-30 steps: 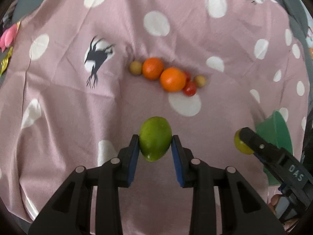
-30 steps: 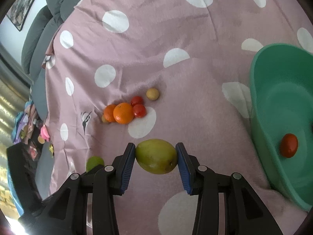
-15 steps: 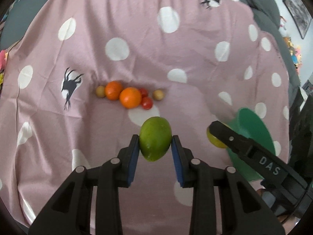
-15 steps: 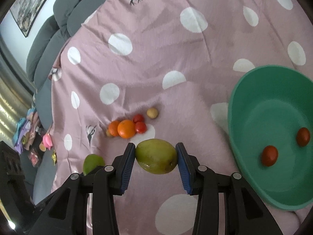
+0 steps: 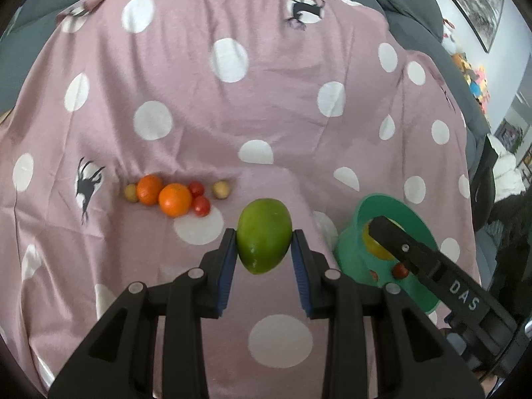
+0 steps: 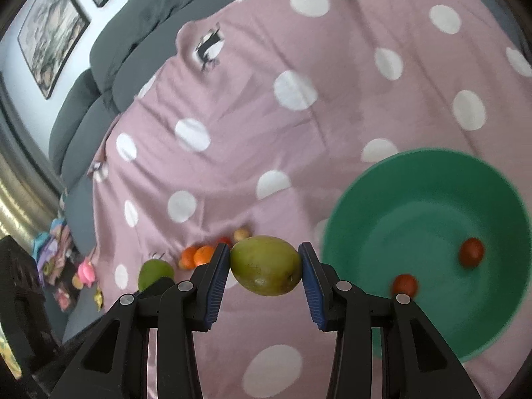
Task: Organize fruits
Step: 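Carry the held mango and lime over the green bowl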
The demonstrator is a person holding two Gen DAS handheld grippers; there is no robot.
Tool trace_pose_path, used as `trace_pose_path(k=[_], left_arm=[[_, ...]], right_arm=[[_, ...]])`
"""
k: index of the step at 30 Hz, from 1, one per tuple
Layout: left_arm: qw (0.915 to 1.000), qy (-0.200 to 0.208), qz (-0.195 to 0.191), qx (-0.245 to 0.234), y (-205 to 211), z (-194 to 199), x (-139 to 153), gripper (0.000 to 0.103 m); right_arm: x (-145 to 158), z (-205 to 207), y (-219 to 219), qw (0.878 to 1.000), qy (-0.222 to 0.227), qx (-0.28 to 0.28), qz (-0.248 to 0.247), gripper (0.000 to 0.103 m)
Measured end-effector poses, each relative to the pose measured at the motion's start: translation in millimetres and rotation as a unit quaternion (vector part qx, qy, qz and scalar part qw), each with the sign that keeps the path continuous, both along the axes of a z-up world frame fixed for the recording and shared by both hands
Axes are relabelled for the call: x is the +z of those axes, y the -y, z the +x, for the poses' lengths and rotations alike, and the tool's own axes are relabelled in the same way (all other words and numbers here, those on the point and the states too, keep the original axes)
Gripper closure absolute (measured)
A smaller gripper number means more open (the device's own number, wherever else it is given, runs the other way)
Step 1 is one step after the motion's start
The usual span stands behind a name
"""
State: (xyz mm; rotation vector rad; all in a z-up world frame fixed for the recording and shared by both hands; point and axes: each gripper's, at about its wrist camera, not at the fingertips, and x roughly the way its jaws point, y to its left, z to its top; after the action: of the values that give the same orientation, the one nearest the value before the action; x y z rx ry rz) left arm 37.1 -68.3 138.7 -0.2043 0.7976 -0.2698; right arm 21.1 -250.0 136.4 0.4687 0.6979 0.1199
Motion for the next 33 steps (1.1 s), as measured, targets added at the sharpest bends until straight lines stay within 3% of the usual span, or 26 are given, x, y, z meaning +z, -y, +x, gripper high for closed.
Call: trace_pose_path(k=[10, 17, 20, 25, 33], left_arm=[[0.9988, 0.031, 0.006, -0.039, 33.1, 13.6, 27.0, 0.071], [0.9979, 0.023, 0.009, -0.060, 56.0, 21.1, 17.4, 0.071], [0.9972, 0.011, -0.008, -0.073, 63.6, 24.7, 10.2, 0.071], [0.9964, 0.006, 0.005, -0.085, 81.4, 22.7, -0.5, 0.070], [0.9938, 0.002, -0.005, -0.111, 94.7, 19.8, -5.0, 0.070]], right_arm=[[1.4, -10.1, 37.8, 0.998, 0.007, -0.057, 0.009, 0.059], [0.3, -17.3, 57.1, 0.995, 0.002, -0.099, 0.007, 0.059], [-1.7, -20.5, 65.7, 0.993, -0.004, -0.118, 0.004, 0.059], [-4.7, -24.6, 76.8, 0.986, -0.016, -0.166, -0.013, 0.059], [-6.1, -29.2, 87.5, 0.983, -0.017, -0.183, -0.007, 0.059]])
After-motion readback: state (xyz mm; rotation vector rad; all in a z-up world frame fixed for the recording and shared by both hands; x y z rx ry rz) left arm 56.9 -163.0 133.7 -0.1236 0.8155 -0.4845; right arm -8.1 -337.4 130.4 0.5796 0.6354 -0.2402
